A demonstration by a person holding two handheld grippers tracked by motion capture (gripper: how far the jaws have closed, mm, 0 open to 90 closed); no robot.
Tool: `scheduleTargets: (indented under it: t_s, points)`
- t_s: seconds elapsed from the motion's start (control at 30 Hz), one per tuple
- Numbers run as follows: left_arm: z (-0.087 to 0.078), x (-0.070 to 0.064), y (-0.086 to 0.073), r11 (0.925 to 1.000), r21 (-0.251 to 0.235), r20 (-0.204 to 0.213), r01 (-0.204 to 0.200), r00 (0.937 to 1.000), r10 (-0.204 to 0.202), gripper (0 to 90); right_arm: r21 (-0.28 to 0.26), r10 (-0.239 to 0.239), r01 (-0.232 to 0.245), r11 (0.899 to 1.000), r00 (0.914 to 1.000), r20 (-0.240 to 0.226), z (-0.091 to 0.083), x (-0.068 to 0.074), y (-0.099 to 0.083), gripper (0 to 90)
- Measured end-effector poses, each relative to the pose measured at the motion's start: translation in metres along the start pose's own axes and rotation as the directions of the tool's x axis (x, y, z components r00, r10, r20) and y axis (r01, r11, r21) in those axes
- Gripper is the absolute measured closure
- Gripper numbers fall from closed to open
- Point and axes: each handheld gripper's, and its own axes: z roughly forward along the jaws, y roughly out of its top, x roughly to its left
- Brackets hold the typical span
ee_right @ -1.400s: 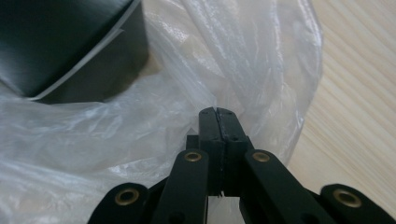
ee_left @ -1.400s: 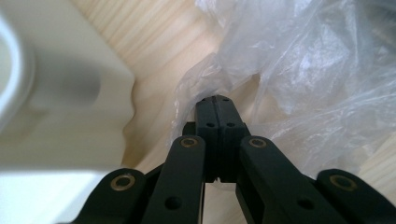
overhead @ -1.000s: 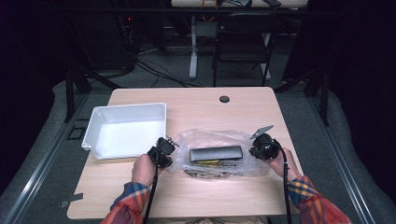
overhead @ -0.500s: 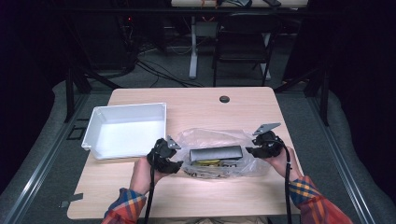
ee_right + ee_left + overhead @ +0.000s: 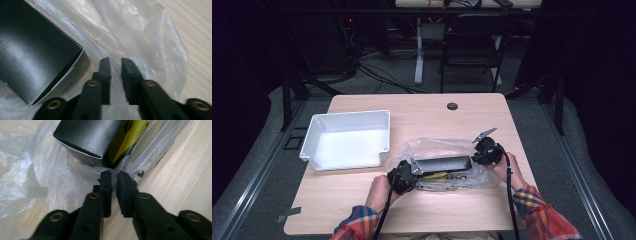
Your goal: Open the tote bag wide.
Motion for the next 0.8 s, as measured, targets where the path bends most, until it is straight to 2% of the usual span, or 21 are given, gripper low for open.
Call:
scheduleTargets:
  t_s: [0.03,0.1,0.13,0.23,0.33,0.4,0.53,0.6,0.63,0.67,0.73,0.8]
  points:
    - [0.001,0.000,0.000,1.0000,0.004,0.008,0.000,1.0000,0.000,88.1,0.021,-0.015,0.015,1.000,0.9999,0.003,0.000,0.000,0.001,83.8]
    - [0.002,0.000,-0.002,1.0000,0.006,0.022,-0.004,0.9997,0.004,89.8,0.025,-0.013,0.012,1.000,0.9997,0.019,0.003,0.001,0.004,88.1]
    - [0.001,0.000,-0.003,0.9997,0.016,0.049,-0.017,0.9987,0.016,90.0,0.021,-0.001,0.001,1.000,0.9996,0.028,0.004,0.002,0.005,89.2]
    - [0.000,-0.001,-0.004,0.9995,0.019,0.082,-0.027,0.9963,0.026,90.0,0.009,0.027,-0.027,1.000,0.9982,0.054,0.009,0.001,0.008,90.0]
    - [0.000,-0.005,-0.006,0.9978,0.032,0.113,-0.059,0.9921,0.055,90.0,0.005,0.051,-0.051,0.999,0.9957,0.077,0.011,0.000,0.012,90.0]
    - [0.000,-0.008,-0.008,0.9939,0.036,0.136,-0.104,0.9858,0.099,90.0,0.003,0.064,-0.065,0.998,0.9929,0.100,0.013,0.000,0.014,90.0]
    - [-0.002,-0.009,-0.009,0.9898,0.062,0.153,-0.128,0.9813,0.117,90.0,-0.005,0.085,-0.085,0.996,0.9872,0.135,0.015,0.000,0.016,90.0]
    - [-0.003,-0.006,-0.011,0.9907,0.063,0.146,-0.120,0.9831,0.110,90.0,0.002,0.090,-0.091,0.996,0.9851,0.147,0.013,0.000,0.016,90.0]
    - [-0.004,-0.004,-0.012,0.9895,0.068,0.142,-0.128,0.9830,0.117,90.0,-0.002,0.099,-0.100,0.995,0.9852,0.140,0.013,0.000,0.015,90.0]
    - [-0.004,-0.002,-0.012,0.9898,0.072,0.125,-0.123,0.9857,0.113,90.0,0.010,0.094,-0.096,0.995,0.9867,0.133,0.011,0.000,0.014,90.0]
    - [-0.004,0.003,-0.013,0.9894,0.082,0.112,-0.120,0.9875,0.110,90.0,0.007,0.117,-0.118,0.993,0.9903,0.075,0.008,0.001,0.013,90.0]
    - [-0.005,0.008,-0.015,0.9911,0.083,0.097,-0.105,0.9906,0.096,90.0,-0.003,0.106,-0.106,0.994,0.9930,0.051,0.005,0.005,0.011,90.0]
